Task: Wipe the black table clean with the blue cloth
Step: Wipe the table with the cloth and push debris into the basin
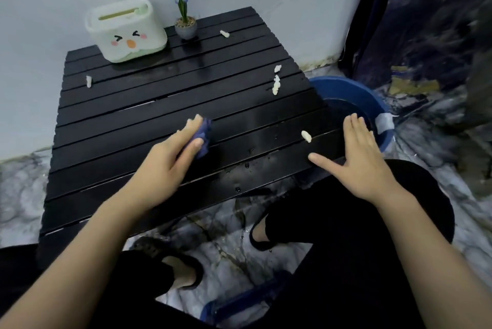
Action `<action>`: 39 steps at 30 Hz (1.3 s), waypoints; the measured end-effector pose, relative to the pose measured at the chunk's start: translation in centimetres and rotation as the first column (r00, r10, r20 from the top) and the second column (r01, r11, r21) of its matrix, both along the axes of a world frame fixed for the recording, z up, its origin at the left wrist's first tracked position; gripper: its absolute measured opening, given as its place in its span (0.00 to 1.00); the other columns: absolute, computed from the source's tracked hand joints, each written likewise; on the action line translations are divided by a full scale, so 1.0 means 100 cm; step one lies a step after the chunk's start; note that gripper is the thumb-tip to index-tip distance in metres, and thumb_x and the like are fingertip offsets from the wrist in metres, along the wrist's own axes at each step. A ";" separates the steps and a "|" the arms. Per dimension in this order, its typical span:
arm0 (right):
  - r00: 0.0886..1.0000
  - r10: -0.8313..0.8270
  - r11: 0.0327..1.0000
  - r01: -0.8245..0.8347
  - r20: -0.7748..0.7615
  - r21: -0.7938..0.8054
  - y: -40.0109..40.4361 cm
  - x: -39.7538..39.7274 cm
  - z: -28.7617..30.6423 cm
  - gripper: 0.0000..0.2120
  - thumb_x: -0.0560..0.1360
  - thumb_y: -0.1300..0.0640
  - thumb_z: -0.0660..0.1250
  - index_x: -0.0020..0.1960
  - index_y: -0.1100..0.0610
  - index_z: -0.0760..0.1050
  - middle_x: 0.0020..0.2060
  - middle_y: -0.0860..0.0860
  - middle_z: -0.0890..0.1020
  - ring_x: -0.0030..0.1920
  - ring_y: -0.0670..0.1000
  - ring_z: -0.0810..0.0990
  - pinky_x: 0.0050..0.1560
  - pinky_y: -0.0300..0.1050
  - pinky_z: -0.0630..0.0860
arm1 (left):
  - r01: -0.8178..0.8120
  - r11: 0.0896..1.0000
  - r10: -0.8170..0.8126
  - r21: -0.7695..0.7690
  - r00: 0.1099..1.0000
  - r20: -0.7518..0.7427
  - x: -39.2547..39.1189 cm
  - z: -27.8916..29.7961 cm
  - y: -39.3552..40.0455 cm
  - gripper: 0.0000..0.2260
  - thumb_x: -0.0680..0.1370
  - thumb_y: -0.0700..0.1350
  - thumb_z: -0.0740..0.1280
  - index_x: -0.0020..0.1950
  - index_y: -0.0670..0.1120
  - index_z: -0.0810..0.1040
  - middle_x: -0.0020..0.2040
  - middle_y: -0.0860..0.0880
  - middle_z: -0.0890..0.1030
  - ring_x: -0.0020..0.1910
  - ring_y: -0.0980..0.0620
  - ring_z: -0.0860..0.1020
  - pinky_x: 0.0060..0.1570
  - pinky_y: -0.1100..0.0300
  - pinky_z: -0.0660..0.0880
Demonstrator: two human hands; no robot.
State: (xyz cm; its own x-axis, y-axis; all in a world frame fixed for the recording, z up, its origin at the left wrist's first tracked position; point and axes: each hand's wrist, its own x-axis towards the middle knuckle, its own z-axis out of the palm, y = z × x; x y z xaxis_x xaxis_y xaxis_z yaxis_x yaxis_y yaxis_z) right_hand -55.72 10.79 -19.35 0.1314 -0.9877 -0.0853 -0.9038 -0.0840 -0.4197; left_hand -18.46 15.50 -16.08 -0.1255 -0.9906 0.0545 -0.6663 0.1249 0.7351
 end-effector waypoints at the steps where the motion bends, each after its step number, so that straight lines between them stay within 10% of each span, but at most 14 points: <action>1: 1.000 0.002 1.000 -0.002 0.019 0.006 0.001 -0.002 -0.004 0.60 0.66 0.18 0.53 0.81 0.56 0.39 0.81 0.52 0.43 0.80 0.48 0.38 0.80 0.54 0.43 | 0.066 0.997 -0.069 0.033 0.994 0.084 0.011 -0.004 0.016 0.26 0.83 0.57 0.56 0.80 0.53 0.58 0.80 0.57 0.60 0.79 0.62 0.54 0.78 0.65 0.51; 6: 0.992 -0.011 1.000 0.008 0.122 0.019 0.000 -0.003 -0.011 0.63 0.62 0.17 0.60 0.81 0.52 0.38 0.81 0.47 0.43 0.79 0.43 0.39 0.76 0.46 0.45 | 0.237 0.971 -0.205 0.020 0.793 0.574 0.007 -0.027 0.044 0.31 0.83 0.62 0.50 0.82 0.53 0.45 0.83 0.56 0.46 0.82 0.52 0.44 0.79 0.49 0.51; 30: 0.978 -0.036 0.999 0.027 0.205 0.047 0.003 0.004 -0.001 0.65 0.64 0.22 0.65 0.79 0.55 0.31 0.80 0.51 0.34 0.78 0.46 0.31 0.79 0.48 0.41 | 0.359 0.932 -0.277 -0.048 0.793 0.542 -0.236 -0.036 -0.143 0.26 0.85 0.55 0.51 0.81 0.45 0.56 0.81 0.45 0.58 0.80 0.40 0.54 0.77 0.45 0.51; 34: 0.983 -0.025 0.999 0.017 0.183 0.046 0.002 0.004 -0.001 0.64 0.65 0.21 0.64 0.80 0.57 0.33 0.80 0.51 0.35 0.78 0.46 0.31 0.79 0.48 0.40 | 0.366 0.928 -0.323 -0.068 0.882 0.344 -0.251 -0.030 -0.170 0.21 0.85 0.51 0.56 0.76 0.43 0.67 0.73 0.45 0.73 0.74 0.42 0.68 0.76 0.46 0.58; 39: 0.994 -0.030 0.999 0.033 0.104 -0.026 -0.001 0.005 -0.002 0.57 0.69 0.20 0.54 0.81 0.58 0.40 0.81 0.52 0.43 0.80 0.47 0.37 0.79 0.55 0.39 | 0.085 0.996 -0.087 -0.023 0.931 -0.355 -0.227 0.000 -0.171 0.16 0.84 0.45 0.60 0.68 0.40 0.77 0.63 0.45 0.82 0.64 0.49 0.79 0.68 0.53 0.73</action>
